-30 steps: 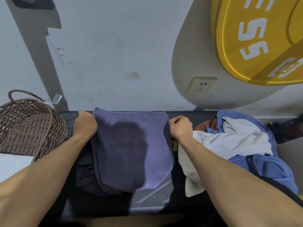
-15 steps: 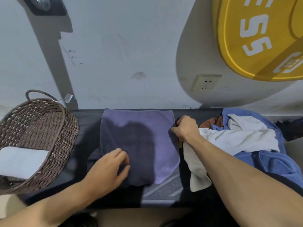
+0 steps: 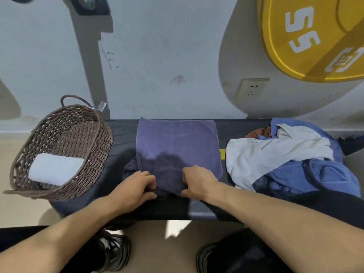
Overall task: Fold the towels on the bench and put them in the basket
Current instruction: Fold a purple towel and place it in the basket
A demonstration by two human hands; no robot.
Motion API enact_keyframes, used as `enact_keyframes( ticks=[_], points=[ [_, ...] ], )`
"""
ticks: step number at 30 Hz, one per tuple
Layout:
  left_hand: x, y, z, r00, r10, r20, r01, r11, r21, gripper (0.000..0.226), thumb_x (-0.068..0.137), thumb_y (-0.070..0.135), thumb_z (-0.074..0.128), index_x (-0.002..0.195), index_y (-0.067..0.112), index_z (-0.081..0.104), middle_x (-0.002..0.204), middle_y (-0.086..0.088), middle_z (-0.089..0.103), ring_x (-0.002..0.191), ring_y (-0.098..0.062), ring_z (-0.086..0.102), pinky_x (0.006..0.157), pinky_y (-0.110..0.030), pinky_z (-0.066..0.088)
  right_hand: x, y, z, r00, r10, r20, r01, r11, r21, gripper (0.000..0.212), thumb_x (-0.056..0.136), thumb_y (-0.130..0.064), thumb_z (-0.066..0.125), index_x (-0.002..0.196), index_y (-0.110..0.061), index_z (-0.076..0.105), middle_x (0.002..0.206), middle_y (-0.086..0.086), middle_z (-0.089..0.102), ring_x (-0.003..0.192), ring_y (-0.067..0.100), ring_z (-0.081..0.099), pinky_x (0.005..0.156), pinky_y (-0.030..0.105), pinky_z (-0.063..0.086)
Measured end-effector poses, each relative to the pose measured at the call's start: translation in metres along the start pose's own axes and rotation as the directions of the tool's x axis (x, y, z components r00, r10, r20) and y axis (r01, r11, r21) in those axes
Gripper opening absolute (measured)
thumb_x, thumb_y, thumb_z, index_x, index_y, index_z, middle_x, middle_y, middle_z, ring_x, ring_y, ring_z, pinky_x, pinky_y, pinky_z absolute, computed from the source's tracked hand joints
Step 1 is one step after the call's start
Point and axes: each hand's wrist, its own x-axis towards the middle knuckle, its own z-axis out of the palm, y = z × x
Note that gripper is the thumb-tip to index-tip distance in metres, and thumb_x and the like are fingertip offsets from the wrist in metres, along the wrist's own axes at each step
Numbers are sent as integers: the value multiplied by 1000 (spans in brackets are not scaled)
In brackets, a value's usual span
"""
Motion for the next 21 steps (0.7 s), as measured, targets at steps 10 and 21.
enact_keyframes(
  ticks=[10, 21],
  points=[
    [3, -28, -77, 994, -109, 14, 108, 949, -296, 17, 81, 34, 78, 78, 30, 62, 70, 18, 64, 58, -1, 56, 58, -14, 43, 22, 12, -48, 993, -34, 111, 21, 993, 116, 16, 75, -21, 59, 69, -14, 72, 62, 0, 72, 60, 14, 65, 58, 21, 51],
    [23, -7, -44, 662, -265, -701, 63, 952, -300, 26, 83, 1, 59, 100, 21, 59, 101, 1, 53, 82, -12, 56, 80, -31, 50, 34, 16, -73, 875, 105, -473, 2, 976, 219, 13, 89, -29, 57, 85, -18, 63, 90, 4, 72, 92, 31, 63, 75, 37, 51]
  ],
)
